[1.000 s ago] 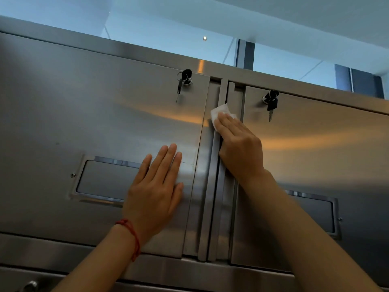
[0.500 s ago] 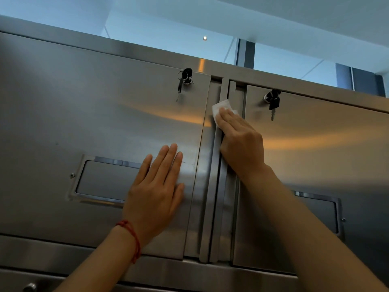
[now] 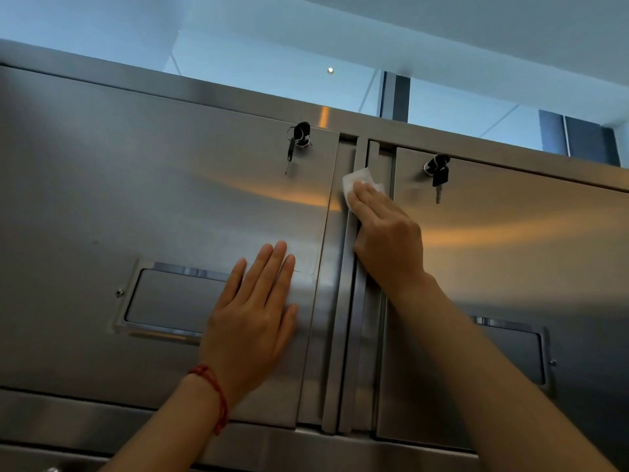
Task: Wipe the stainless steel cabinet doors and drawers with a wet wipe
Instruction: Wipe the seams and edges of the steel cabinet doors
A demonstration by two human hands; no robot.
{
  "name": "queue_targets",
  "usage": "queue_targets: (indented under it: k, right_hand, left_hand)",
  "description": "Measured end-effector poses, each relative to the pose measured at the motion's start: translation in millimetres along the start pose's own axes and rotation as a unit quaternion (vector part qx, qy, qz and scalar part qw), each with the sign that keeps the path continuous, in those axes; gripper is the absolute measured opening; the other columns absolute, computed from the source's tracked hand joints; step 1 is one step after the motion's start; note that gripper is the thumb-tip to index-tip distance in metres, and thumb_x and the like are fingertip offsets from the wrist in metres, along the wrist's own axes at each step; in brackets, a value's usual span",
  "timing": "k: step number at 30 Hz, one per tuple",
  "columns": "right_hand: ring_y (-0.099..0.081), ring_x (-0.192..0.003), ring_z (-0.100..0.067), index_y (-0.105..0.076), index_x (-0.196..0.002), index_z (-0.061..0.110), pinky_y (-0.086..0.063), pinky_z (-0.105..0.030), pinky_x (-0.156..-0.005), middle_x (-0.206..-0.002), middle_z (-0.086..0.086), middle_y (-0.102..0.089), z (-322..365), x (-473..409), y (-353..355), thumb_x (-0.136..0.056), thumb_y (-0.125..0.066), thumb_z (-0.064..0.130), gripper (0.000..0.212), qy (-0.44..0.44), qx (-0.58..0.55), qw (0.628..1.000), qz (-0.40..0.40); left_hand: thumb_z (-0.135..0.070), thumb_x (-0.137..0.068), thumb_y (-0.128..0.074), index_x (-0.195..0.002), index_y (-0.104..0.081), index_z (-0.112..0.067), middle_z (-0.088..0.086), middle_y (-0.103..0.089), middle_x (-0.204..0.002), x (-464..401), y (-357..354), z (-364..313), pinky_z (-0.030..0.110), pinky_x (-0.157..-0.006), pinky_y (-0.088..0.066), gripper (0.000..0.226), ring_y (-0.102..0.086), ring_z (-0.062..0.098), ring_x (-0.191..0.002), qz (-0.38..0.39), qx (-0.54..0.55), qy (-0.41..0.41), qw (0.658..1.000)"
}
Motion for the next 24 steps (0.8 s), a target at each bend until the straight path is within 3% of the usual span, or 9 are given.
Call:
queue_targets:
  k: [15,24]
  right_hand:
    - [-0.062,-0.102,-0.040,-0.067,-0.106,-0.008,-0.048,-0.051,-0.087,-0.111,-0.026,-0.064,-5.9,-11.2,-4.1,-0.071,-0.072,-0.010,0.035,-0.005,0.000,1.000,0.011]
    - [-0.062,-0.105,-0.039,-0.066,-0.109,-0.007,-0.047,-0.045,-0.089,-0.115,-0.024,-0.063,-14.3,-32.9,-5.3,-0.080,-0.063,-0.006,0.029,-0.038,0.011,0.999,0.007]
  left_hand:
    - [-0.031,-0.095,-0.028,-0.137,-0.043,0.000,0.018,-0.036,-0.146,0.2,-3.5,0.8,0.048,-0.107,-0.031,0.054,-0.034,0.031,-0.135,0.002,-0.001,0.001,1.000]
    - [-0.031,-0.095,-0.029,-0.137,-0.043,0.001,0.019,-0.036,-0.146,-0.5,-2.4,0.2,0.047,-0.107,-0.028,0.054,-0.034,0.032,-0.135,-0.003,0.001,-0.003,1.000]
Point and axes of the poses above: each hand's wrist, its own x-axis away from the middle knuckle, its own y-axis out of the back of the hand, z = x × y, the point moved 9 cm from there along -x, towards the middle knuckle
